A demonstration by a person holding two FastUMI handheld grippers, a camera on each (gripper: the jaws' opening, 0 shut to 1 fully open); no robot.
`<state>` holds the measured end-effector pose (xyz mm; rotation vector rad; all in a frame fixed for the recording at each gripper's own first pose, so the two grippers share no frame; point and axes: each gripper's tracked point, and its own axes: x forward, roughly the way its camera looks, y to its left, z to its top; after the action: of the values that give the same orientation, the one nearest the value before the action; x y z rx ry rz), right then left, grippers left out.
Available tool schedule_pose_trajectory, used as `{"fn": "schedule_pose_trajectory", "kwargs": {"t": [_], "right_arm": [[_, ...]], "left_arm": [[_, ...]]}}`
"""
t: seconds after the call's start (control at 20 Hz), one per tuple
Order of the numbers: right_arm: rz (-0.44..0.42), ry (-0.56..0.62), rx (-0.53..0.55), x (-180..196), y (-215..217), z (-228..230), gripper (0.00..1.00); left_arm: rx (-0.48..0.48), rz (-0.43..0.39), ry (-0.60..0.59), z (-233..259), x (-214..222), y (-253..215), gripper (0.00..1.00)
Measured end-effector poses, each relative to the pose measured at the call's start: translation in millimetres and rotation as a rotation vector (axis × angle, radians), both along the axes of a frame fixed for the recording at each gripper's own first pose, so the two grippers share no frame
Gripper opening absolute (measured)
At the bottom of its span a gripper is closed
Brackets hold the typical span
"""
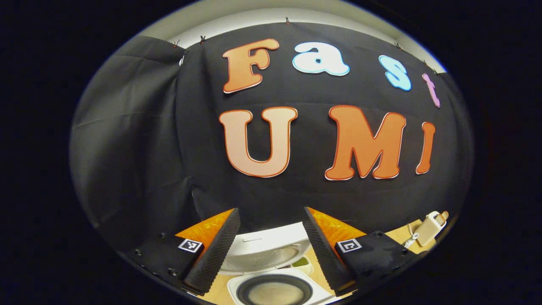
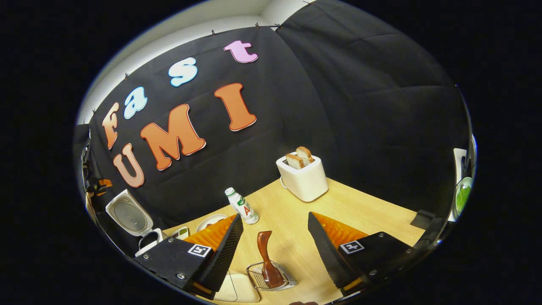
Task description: Close the left gripper, press the button to open the rice cooker; take a wooden spoon from the chopstick holder with the right hand, scoop a spoonful of rice and pour it into the rice cooker, then put the wooden spoon back into the chopstick holder.
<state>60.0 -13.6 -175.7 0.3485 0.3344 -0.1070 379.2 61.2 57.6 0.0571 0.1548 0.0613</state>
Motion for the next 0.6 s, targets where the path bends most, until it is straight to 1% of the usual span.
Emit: {"fn": "schedule_pose_trajectory", "kwargs": {"t": [0.05,0.1,0.15,0.2,0.25,0.3,0.4,0.45,0.55,0.6], "right_arm": [[-0.006,0.009,0.0,-0.7,-1.3,-1.8,0.95],[-0.014,0.015,-0.001,-1.7,-3.6,-3.0,0.94],[-0.02,0.019,-0.005,-1.3,-5.3,-3.6,0.95],[-0.025,0.021,-0.011,-0.7,-5.7,-4.7,0.95],[-0.027,0.023,-0.013,0.1,-6.8,-4.3,0.95],[-0.025,0.025,-0.014,0.6,-6.1,-4.1,0.95],[-0.021,0.029,-0.012,2.9,-5.5,-3.0,0.95],[-0.018,0.033,-0.009,4.6,-4.6,-2.8,0.95],[-0.007,0.031,-0.003,6.9,-0.1,-1.9,0.95],[0.005,0.029,0.001,7.1,3.8,-1.2,0.95]], "left_arm": [[-0.043,0.0,0.027,-8.9,13.1,3.6,0.99],[-0.113,-0.004,0.052,-15.6,25.1,6.6,1.0],[-0.164,0.012,0.071,-22.3,33.8,11.5,1.0],[-0.151,0.044,0.074,-25.6,39.8,23.9,1.0],[-0.116,0.071,0.087,-31.5,45.8,36.7,1.0],[-0.099,0.074,0.115,-40.3,48.9,40.8,1.0],[-0.109,0.074,0.169,-55.3,44.2,35.2,1.0],[-0.106,0.07,0.144,-51.8,42.8,36.7,1.0],[-0.099,0.048,0.164,-54.4,37.2,31.9,1.0],[-0.11,0.037,0.175,-56.8,31.6,28.3,1.0]]}}
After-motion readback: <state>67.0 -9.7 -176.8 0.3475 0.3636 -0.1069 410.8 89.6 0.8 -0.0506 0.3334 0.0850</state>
